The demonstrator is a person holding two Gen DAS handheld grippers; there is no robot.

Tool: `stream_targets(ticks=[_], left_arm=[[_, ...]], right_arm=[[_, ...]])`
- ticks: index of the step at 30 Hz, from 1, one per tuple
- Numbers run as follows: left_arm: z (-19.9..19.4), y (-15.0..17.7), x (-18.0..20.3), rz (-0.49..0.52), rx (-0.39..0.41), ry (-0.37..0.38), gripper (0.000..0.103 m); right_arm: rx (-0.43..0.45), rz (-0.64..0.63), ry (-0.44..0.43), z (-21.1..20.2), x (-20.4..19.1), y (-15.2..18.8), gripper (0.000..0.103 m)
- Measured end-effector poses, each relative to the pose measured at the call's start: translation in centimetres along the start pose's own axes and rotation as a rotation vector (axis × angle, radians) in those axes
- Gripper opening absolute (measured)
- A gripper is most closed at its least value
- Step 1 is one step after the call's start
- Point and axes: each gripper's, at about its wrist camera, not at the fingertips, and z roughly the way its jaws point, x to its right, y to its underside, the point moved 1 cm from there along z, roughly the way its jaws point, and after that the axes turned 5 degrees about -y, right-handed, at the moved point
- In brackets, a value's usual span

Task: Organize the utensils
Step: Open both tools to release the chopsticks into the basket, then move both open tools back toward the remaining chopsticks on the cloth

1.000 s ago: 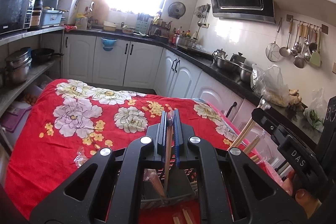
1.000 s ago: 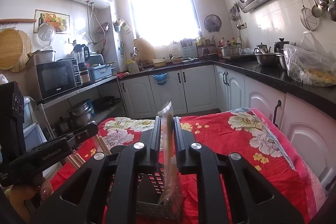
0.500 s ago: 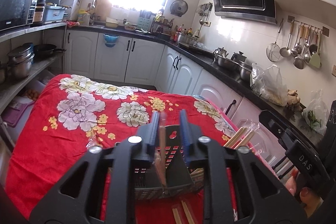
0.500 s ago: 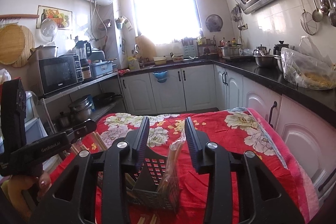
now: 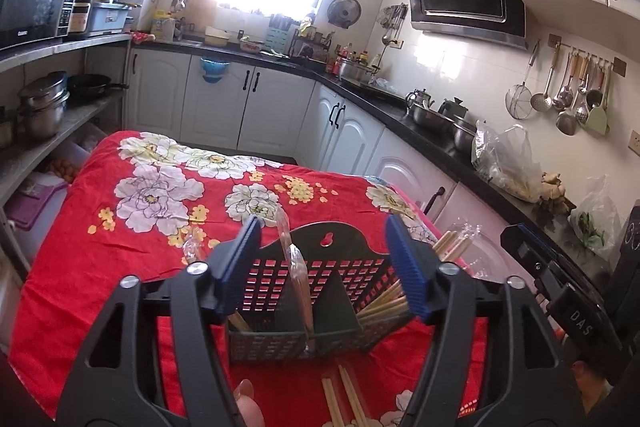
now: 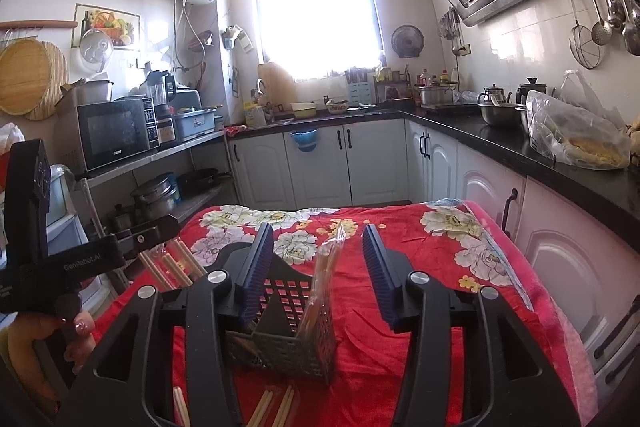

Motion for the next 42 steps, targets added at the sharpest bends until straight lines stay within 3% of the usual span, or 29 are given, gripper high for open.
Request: stream_targets(ticks=[10, 23, 42], left_arm=[[-2.2, 0.3, 0.0, -0.019, 0.022, 0.035, 0.092], [-4.7, 1.4, -0.4, -0.039, 0.032, 0.068, 0.092], [-6.0, 4.7, -1.1, -0.041, 0.009, 0.068, 0.092]], right_arm=[[-0.009, 0.008, 0.001, -1.3, -0.1, 0.4, 0.056], [-0.011, -0.003, -0.008, -3.5, -0.9, 1.4, 0.064], [-0.06, -0.03, 0.008, -5.8, -1.8, 5.0, 0.068]])
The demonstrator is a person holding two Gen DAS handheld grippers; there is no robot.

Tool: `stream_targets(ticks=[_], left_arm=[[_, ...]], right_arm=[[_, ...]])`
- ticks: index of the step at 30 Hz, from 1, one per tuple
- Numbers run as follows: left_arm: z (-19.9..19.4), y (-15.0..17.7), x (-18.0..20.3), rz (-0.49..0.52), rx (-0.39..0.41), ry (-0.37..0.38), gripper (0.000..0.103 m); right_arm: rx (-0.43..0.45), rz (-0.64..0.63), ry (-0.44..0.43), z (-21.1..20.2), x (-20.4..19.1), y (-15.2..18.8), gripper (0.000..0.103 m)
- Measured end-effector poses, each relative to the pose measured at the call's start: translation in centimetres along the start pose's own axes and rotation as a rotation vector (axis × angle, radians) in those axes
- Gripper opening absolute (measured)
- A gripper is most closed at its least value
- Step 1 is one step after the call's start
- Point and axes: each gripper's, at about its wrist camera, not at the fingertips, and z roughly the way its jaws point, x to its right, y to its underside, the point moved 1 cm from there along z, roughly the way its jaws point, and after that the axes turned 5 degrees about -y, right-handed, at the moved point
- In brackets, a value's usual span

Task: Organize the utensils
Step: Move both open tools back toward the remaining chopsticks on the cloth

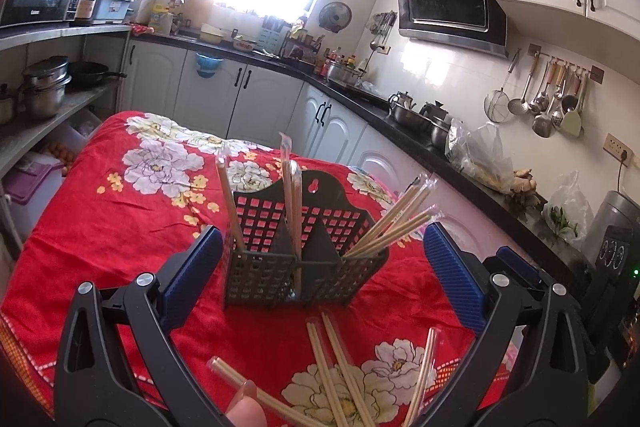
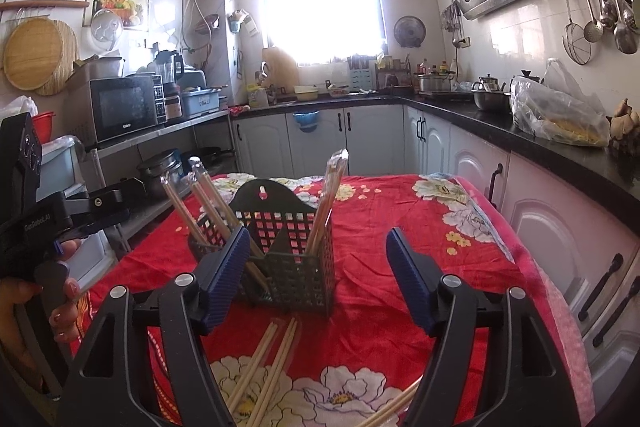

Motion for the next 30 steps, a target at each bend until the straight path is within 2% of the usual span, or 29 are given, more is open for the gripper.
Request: stream_targets(ticks=[30], left_arm=[[0.7, 4.1, -0.9, 0.013, -0.1, -0.019, 0.092]], right_arm=[[-0.112, 0.01, 0.029, -0.9, -0.1, 4.8, 0.069]])
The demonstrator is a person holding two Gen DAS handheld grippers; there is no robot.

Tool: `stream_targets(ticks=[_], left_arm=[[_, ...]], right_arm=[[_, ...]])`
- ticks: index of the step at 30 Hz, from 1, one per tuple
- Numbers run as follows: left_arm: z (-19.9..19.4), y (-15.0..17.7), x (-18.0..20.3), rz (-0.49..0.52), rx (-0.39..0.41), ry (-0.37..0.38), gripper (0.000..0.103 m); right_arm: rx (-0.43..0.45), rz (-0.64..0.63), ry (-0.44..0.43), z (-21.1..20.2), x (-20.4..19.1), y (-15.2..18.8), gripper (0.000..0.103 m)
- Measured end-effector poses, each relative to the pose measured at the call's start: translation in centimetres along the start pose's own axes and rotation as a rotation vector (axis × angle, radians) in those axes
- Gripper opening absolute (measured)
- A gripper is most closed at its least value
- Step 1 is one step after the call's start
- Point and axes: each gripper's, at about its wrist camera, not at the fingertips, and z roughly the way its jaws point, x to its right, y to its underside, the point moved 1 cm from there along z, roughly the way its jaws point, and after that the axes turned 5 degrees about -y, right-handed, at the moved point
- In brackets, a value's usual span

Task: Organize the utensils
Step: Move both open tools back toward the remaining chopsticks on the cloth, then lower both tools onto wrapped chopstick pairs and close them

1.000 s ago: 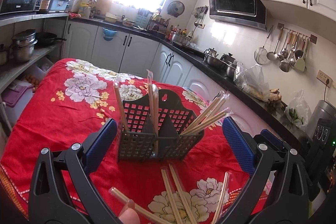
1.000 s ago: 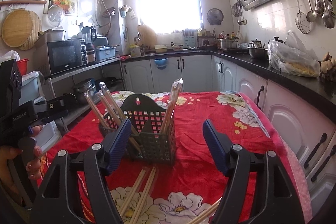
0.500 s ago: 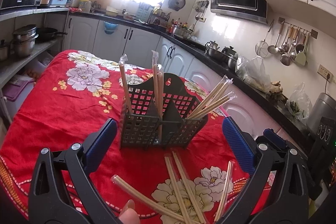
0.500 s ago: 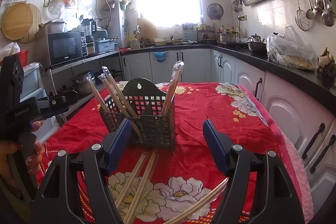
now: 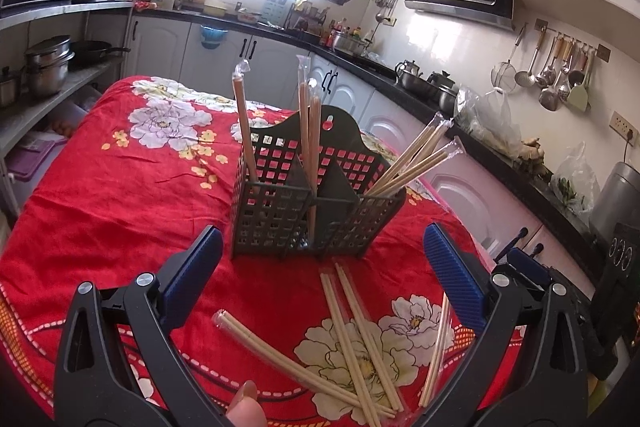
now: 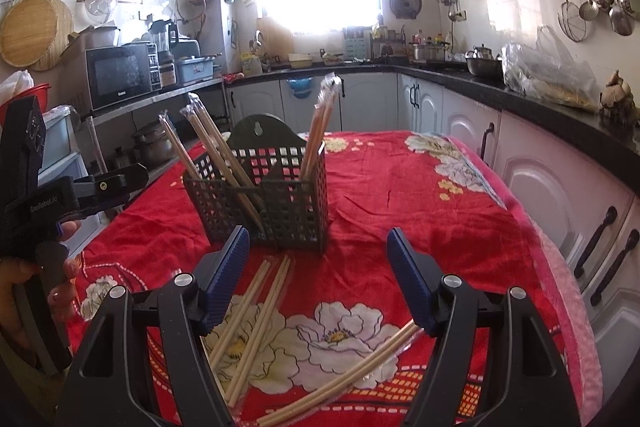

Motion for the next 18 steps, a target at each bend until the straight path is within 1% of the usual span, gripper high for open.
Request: stream_targets(ticks=[6, 18], left_arm=[[0.6, 0.7, 0.2, 0.008, -0.027, 0.002, 0.092], [2.9, 3.0, 1.3, 0.037, -0.121, 0.028, 0.092]], right_arm=[[-0.026, 0.018, 0.013, 0.3, 0.7, 0.9, 0.069], [-0.079, 0.061, 0.027, 1.1, 1.9, 2.8, 0.069]])
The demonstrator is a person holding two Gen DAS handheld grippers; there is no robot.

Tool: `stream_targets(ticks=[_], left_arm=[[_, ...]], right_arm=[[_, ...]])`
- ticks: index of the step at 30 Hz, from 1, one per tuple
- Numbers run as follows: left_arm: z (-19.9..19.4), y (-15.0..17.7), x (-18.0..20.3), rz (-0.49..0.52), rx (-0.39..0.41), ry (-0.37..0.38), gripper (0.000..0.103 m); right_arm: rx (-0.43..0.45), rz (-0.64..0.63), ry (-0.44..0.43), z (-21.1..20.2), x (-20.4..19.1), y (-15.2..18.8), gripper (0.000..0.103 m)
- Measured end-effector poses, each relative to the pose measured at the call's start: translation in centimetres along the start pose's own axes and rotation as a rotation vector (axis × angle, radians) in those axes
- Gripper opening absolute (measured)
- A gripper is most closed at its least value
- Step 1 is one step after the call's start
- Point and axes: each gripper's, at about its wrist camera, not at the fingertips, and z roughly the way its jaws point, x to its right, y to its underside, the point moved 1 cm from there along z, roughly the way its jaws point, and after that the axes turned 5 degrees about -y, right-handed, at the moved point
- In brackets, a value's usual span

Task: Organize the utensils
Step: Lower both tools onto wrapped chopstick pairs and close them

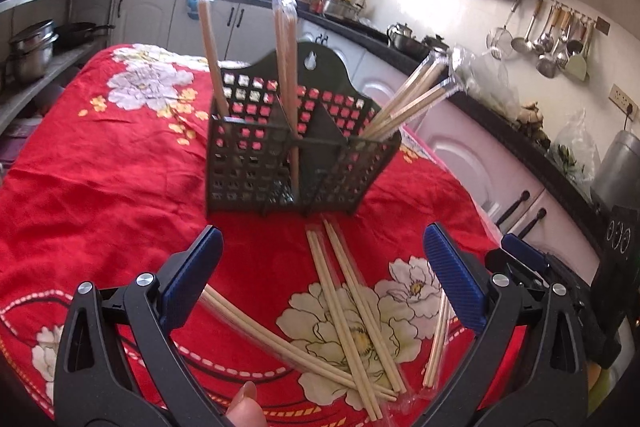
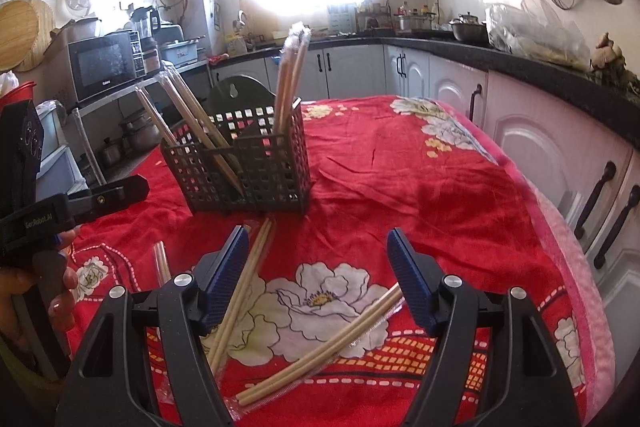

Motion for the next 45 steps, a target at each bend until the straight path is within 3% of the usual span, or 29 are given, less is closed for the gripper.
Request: stream_targets(ticks=[18, 28, 34, 45], left_arm=[[4.6, 2.3, 0.8, 0.035, -0.149, 0.013, 0.091], [7.8, 2.8, 0.9, -0.001, -0.266, 0.062, 0.052], [9.8, 2.5, 0.2, -0.028, -0.321, 0.05, 0.04], [12.7, 1.4, 0.7, -0.028, -0.34, 0.012, 0.038]], right_arm=[[-0.092, 0.118, 0.05, 1.7, 3.6, 2.1, 0.069], [-0.225, 0.241, 0.048, 5.2, 6.3, 2.7, 0.069], [-0.266, 0.307, 0.012, 6.8, 7.4, 2.8, 0.067], [-0.275, 0.351, -0.023, 8.4, 8.8, 2.0, 0.06]])
